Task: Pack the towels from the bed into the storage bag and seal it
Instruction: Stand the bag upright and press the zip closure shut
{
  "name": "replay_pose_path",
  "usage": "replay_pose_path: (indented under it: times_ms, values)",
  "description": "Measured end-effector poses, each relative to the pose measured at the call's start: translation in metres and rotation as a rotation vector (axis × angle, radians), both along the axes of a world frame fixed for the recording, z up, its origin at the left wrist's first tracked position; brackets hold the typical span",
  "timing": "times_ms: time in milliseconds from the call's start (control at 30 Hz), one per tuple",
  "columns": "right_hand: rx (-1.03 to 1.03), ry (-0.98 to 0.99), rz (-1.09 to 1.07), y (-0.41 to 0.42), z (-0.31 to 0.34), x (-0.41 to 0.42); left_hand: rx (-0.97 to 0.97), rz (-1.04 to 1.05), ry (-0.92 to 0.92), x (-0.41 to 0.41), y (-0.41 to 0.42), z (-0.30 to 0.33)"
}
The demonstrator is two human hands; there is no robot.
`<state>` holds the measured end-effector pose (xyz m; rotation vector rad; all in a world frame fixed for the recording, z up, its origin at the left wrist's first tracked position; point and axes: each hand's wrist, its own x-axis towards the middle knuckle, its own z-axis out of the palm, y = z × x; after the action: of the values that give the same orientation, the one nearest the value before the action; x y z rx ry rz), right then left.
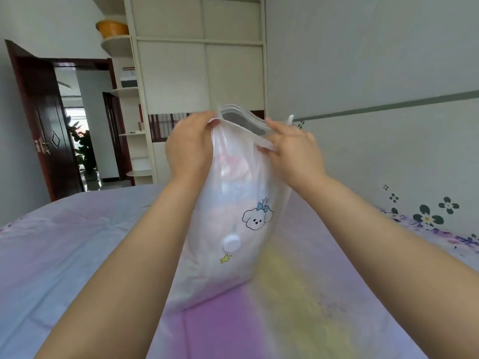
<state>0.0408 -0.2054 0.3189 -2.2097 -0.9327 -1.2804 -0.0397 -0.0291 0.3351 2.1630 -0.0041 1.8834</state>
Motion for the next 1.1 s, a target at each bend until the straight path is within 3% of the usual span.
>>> replay_pose_path:
  times_ms: [67,100,167,233,300,367,433,467,533,600,667,733,800,900,933,967,1067,1100]
  values:
    - [0.236,-0.133,0.092,0.0,0.027,-0.011,-0.099,-0.127,-0.222,-0.004,0.003,0.016]
    - [0.274,-0.162,0.097,-0.001,0.036,-0.015,-0.138,-0.18,-0.216,-0.003,0.009,0.02]
    - [0.1,-0.051,0.006,-0.008,0.042,-0.012,-0.202,-0.241,0.111,0.005,0.027,0.018]
    - [-0.187,0.245,-0.073,-0.016,0.032,-0.004,-0.228,-0.207,0.446,0.017,0.041,0.0]
    - [-0.289,0.52,-0.077,-0.024,0.016,0.004,-0.258,-0.159,0.472,0.025,0.047,-0.017]
    - [-0.182,0.496,-0.054,-0.031,0.006,0.013,-0.319,-0.128,0.383,0.027,0.048,-0.023]
    - [0.053,0.29,-0.037,-0.041,0.004,0.028,-0.362,-0.128,0.338,0.028,0.05,-0.021]
    - [0.214,0.294,0.025,-0.047,0.005,0.033,-0.371,-0.133,0.332,0.029,0.051,-0.019]
    - [0.482,0.651,0.226,-0.059,0.002,0.044,-0.406,-0.17,0.311,0.029,0.053,-0.018]
    - [0.521,1.172,0.437,-0.063,-0.014,0.05,-0.488,-0.224,0.267,0.029,0.049,-0.023]
    - [0.58,1.361,0.587,-0.056,-0.028,0.055,-0.571,-0.246,0.206,0.029,0.044,-0.025]
    - [0.828,1.242,0.664,-0.045,-0.025,0.055,-0.595,-0.266,0.093,0.029,0.041,-0.022]
    - [1.074,0.995,0.703,-0.036,-0.007,0.052,-0.524,-0.231,-0.083,0.028,0.04,-0.01]
    - [1.189,0.627,0.769,-0.028,0.023,0.045,-0.386,-0.098,-0.352,0.018,0.041,0.007]
    - [1.165,0.585,0.775,-0.027,0.025,0.044,-0.362,-0.029,-0.357,0.016,0.047,0.007]
    - [1.117,0.612,0.753,-0.027,0.023,0.046,-0.33,0.049,-0.223,0.015,0.056,0.007]
    - [0.887,0.934,0.607,-0.037,-0.007,0.049,-0.3,0.172,0.624,0.016,0.085,-0.006]
    - [0.837,0.994,0.572,-0.04,-0.017,0.048,-0.292,0.188,0.701,0.013,0.091,-0.007]
